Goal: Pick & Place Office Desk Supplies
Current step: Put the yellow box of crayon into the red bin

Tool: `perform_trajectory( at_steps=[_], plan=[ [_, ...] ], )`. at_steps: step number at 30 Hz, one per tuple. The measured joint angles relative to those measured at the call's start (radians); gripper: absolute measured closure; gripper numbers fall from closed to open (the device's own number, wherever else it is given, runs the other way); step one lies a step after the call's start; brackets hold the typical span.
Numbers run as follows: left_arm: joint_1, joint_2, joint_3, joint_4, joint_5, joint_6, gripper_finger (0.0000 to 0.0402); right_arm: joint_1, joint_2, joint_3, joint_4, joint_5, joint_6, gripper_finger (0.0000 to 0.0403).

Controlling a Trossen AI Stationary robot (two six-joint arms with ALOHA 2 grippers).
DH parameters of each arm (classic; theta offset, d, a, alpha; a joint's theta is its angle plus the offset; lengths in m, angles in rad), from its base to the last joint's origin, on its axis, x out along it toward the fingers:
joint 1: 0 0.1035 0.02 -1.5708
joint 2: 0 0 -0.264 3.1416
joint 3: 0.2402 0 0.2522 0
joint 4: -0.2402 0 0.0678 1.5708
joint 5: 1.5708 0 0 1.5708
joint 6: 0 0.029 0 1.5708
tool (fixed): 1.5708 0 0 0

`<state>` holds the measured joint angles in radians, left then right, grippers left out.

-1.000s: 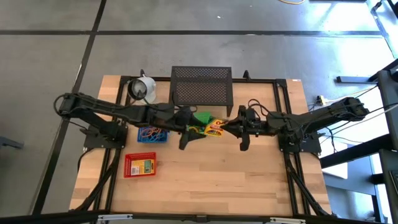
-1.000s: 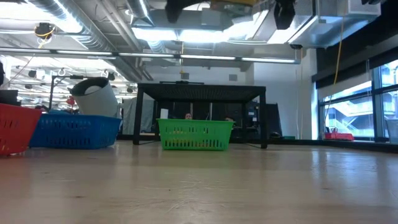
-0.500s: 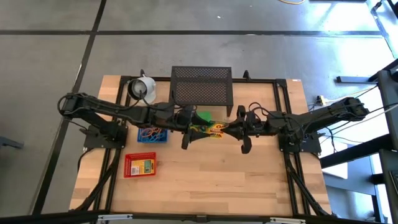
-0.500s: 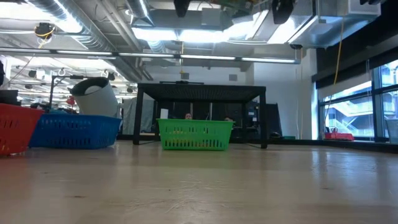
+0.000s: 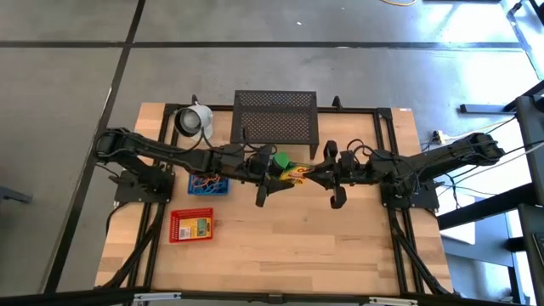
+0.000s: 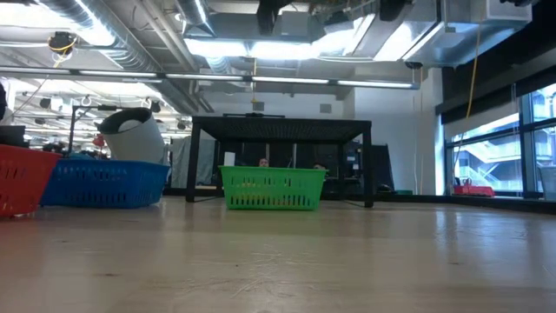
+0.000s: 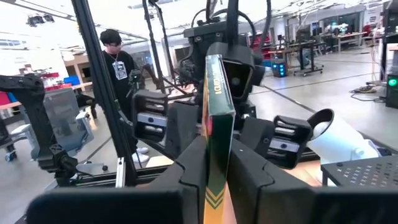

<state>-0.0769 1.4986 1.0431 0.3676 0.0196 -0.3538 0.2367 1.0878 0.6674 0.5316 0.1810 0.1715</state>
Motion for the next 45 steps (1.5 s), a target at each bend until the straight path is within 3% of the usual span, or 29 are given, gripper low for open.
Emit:
perform_trajectory(
  at_steps=[7, 15, 21, 24, 29, 38, 45],
  plan=[
    [0.000, 0.004, 0.000, 0.011, 0.006, -0.001, 0.0375, 0.000, 0.000, 0.000, -0.008, -0.012, 0.005, 0.0344],
    [0.000, 0.005, 0.000, 0.004, 0.006, -0.052, 0.0373, -0.038, -0.010, 0.001, -0.059, -0.083, 0.112, 0.0334],
    [0.002, -0.005, 0.000, -0.056, 0.001, -0.106, 0.0375, -0.087, -0.069, 0.001, -0.210, -0.175, 0.205, 0.0263],
    [0.008, -0.044, 0.000, -0.188, 0.007, -0.144, 0.0372, -0.093, -0.119, 0.001, -0.338, -0.174, 0.214, 0.0217],
    [0.005, -0.157, 0.000, -0.603, 0.029, -0.192, 0.0372, -0.092, -0.207, 0.001, -0.492, -0.174, 0.245, 0.0168],
    [-0.161, -0.408, 0.000, -1.331, 0.027, -0.427, 0.0371, -0.091, -0.273, 0.001, -0.636, -0.200, 0.297, 0.0158],
    [-0.402, -0.455, 0.000, -1.591, 0.027, -0.612, 0.0371, -0.091, -0.273, 0.001, -0.679, -0.200, 0.288, 0.0158]
  ],
)
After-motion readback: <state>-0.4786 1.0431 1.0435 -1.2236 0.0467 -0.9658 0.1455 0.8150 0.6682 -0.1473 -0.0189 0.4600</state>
